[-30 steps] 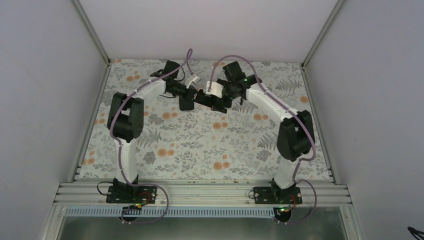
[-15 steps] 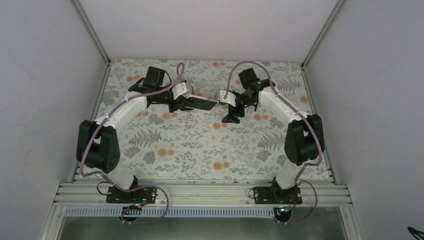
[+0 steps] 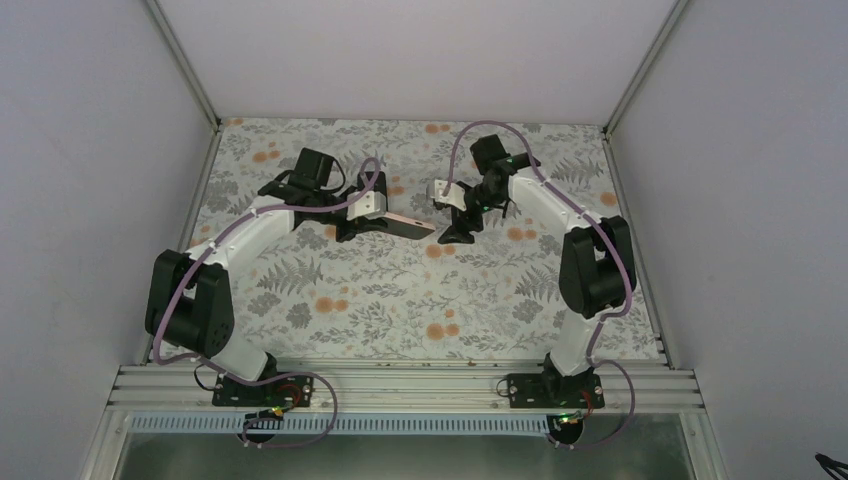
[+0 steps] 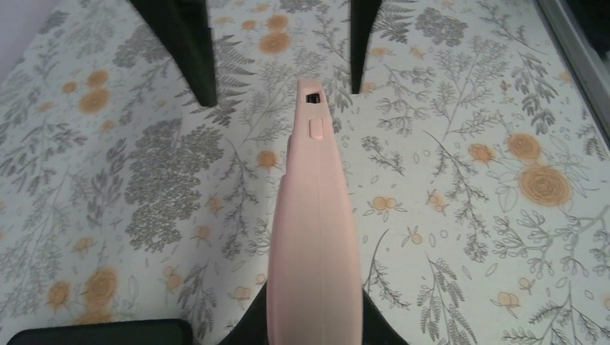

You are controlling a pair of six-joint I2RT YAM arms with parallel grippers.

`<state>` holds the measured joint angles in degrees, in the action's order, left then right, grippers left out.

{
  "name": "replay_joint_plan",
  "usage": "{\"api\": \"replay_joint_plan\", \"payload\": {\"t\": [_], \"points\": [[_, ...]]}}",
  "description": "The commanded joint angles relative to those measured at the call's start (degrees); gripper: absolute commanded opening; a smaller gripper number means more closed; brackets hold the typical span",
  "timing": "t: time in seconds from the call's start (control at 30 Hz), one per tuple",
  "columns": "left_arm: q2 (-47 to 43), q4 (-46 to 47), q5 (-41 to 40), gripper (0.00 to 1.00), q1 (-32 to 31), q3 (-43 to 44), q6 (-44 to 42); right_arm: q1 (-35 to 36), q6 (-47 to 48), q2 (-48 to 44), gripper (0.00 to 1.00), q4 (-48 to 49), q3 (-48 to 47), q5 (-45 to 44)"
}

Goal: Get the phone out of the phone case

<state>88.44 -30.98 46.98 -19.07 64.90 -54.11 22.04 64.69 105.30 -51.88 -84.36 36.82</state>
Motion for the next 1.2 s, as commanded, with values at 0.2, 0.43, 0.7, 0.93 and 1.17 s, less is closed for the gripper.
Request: {"api": "replay_joint_plan", "payload": {"t": [0.2, 0.43, 0.7, 0.93, 1.17], "points": [[1.5, -2.4, 4.4, 0.03, -2.8, 3.0, -6.1, -0.2, 0.0, 3.4, 0.93, 2.4, -3.9, -0.4], [1.6, -4.2, 3.7, 0.02, -3.6, 3.4, -7.8, -0.2, 0.1, 3.8, 0.91, 4.1, -3.1, -3.1], [1.5, -5.4, 3.7, 0.02, -6.0, 3.2, -7.9, -0.2, -3.6, 5.1, 0.84, 8.0, -4.9, -5.3], [3.0, -8.9, 4.0, 0.02, -7.6, 4.1, -9.7, -0.5, -7.9, 4.3, 0.81, 15.4, -4.6, -9.8], [4.3, -11.4, 4.7, 0.02, -8.3, 5.2, -10.9, -1.2, -10.5, 4.4, 0.80, 21.0, -5.2, -13.3]]}}
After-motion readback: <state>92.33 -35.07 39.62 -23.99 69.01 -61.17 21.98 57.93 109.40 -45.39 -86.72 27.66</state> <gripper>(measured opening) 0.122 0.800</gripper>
